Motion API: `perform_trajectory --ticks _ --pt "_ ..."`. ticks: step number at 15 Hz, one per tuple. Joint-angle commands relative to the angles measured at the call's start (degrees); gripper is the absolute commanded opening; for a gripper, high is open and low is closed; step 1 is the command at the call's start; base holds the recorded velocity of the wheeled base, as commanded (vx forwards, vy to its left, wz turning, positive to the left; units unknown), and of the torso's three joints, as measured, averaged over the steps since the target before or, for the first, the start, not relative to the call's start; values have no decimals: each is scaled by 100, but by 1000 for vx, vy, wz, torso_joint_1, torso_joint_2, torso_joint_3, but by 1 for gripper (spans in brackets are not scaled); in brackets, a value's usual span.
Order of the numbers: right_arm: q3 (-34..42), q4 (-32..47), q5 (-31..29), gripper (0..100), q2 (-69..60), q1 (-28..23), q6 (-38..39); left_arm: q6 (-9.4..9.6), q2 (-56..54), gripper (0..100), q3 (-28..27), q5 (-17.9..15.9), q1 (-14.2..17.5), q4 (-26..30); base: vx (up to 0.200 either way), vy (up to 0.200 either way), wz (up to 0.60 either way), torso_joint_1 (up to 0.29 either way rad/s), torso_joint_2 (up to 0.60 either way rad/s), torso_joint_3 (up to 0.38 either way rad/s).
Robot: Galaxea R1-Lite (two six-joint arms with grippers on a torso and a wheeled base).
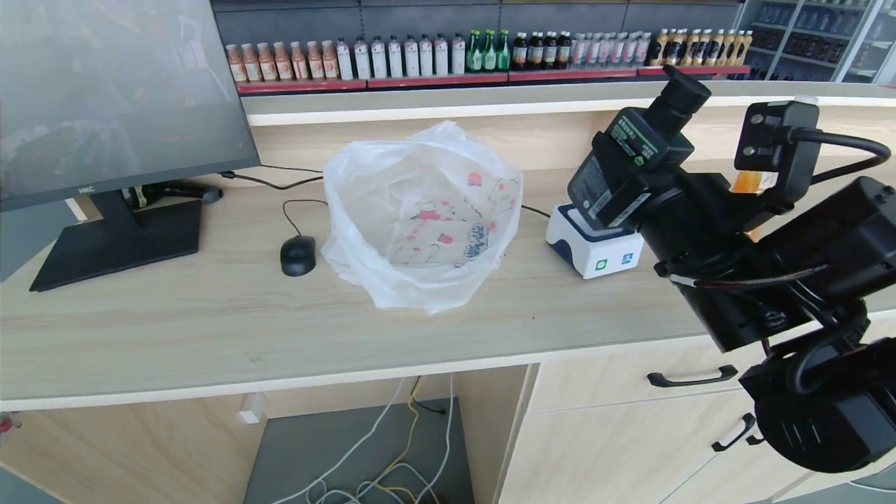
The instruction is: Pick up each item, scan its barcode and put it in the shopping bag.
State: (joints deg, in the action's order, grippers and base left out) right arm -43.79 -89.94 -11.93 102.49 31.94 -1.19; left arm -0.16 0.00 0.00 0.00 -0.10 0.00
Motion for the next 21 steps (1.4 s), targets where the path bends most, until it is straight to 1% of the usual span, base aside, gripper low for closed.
perform_trajectory --ticks 1,8,12,15,17,21 --pt "2 -6 -2 0 26 5 -4 -2 0 100 0 0 1 0 0 200 0 -2 2 2" --pt "2 -6 -2 0 -1 5 -4 -2 0 100 0 0 1 0 0 200 0 1 4 4" --pt "46 -6 77 0 17 5 -30 -2 0 100 0 0 1 0 0 0 0 0 0 0" --pt "-104 82 165 0 70 190 -4 -2 0 100 0 0 1 0 0 0 0 0 0 0" --pt "-543 794 174 0 61 330 14 -2 0 100 0 0 1 0 0 0 0 0 0 0" --pt "-1765 2684 174 0 246 410 541 -2 0 100 0 0 1 0 0 0 0 0 0 0"
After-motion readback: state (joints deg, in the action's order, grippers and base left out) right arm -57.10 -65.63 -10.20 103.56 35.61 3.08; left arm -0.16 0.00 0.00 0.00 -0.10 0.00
